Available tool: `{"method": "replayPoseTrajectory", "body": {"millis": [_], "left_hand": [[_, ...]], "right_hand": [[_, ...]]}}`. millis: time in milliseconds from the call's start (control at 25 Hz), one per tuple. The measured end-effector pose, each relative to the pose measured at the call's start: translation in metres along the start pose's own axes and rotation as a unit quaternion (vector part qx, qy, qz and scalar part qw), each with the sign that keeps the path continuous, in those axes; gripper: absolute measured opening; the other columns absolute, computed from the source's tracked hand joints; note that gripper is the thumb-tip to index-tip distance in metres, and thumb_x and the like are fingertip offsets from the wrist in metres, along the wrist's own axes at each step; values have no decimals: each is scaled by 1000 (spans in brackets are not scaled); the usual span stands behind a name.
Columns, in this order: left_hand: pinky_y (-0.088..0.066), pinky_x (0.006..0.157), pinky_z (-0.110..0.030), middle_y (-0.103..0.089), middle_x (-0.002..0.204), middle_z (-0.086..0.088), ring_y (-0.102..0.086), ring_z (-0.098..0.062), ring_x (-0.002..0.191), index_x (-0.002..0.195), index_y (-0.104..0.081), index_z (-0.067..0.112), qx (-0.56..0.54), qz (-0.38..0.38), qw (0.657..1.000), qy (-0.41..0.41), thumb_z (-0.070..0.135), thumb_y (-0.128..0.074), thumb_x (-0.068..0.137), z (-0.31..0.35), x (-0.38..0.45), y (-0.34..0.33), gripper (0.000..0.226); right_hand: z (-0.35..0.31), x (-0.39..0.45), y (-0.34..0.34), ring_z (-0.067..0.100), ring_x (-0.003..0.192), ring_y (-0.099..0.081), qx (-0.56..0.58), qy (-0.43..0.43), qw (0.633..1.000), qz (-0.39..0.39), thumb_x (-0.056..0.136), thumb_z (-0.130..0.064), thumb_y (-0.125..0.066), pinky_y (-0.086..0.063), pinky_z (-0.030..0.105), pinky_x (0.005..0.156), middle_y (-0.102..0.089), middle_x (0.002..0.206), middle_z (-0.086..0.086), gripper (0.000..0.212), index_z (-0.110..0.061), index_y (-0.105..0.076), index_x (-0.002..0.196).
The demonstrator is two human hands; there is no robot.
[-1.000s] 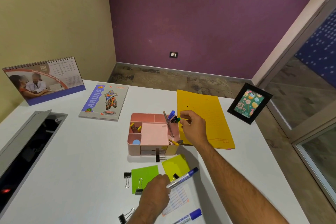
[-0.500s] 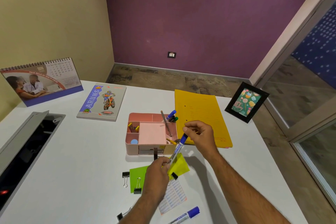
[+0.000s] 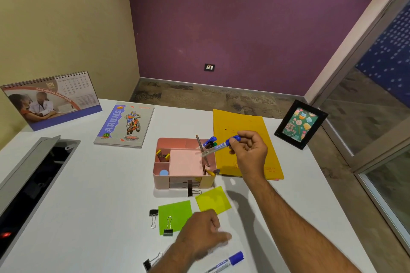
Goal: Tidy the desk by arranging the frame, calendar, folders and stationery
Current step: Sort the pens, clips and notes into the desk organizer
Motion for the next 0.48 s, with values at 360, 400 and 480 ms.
{"method": "replayPoseTrajectory", "body": {"millis": [360, 400, 480], "left_hand": [[-45, 92, -47, -55, 119, -17, -56, -38, 111, 110, -52, 11, 361, -178, 915, -29, 12, -57, 88, -5, -11, -43, 22], [-45, 91, -47, -54, 119, -18, -56, -39, 111, 111, -52, 10, 363, -175, 915, -29, 10, -55, 88, -6, -11, -43, 23], [-45, 90, -45, -54, 120, -18, -56, -39, 111, 111, -53, 9, 363, -162, 917, -29, 12, -55, 88, -9, -12, -42, 23]], "right_hand": [[-2, 17, -43, 11, 75, -67, -216, 86, 972, -36, 82, -14, -76, -47, 5, 58, -73, 89, 6, 15, -8, -67, 92], [2, 16, -46, 15, 78, -68, -248, 83, 963, -58, 83, -15, -75, -47, 7, 60, -73, 90, 6, 15, -9, -67, 94], [9, 16, -53, 19, 85, -68, -301, 66, 947, -93, 85, -18, -72, -53, 19, 68, -73, 95, 5, 16, -11, -69, 100]]}}
Point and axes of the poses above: each hand's wrist, its own x-axis towards the middle knuckle, its own y-axis out of the back of the hand, z = x × y, the point moved 2 cm from there along x, towards the middle knuckle
